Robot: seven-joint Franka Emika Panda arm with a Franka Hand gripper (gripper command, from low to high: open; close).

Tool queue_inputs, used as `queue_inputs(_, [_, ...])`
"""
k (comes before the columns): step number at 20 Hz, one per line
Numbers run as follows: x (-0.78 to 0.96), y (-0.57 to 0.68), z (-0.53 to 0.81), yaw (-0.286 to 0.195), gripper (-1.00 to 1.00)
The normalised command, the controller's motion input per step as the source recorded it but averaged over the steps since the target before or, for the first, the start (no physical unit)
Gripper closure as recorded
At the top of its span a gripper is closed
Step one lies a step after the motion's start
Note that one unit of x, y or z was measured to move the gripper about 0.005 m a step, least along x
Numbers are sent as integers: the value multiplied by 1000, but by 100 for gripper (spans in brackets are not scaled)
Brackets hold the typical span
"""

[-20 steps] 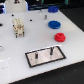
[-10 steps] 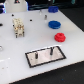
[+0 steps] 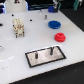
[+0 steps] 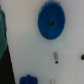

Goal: Insert the blue gear onto the right peg, followed by the red gear

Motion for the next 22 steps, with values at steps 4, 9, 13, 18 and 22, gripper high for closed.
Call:
queue_inputs(4, [-377, 17, -612, 0, -100])
queue_inputs(9, [-354, -36, -590, 0, -100])
queue_inputs(13, [-284, -212, -508, 0, -100])
queue_inputs(18, [-302, -226, -434, 0, -100])
queue_inputs(22, [-311, -104, -397, 0, 100])
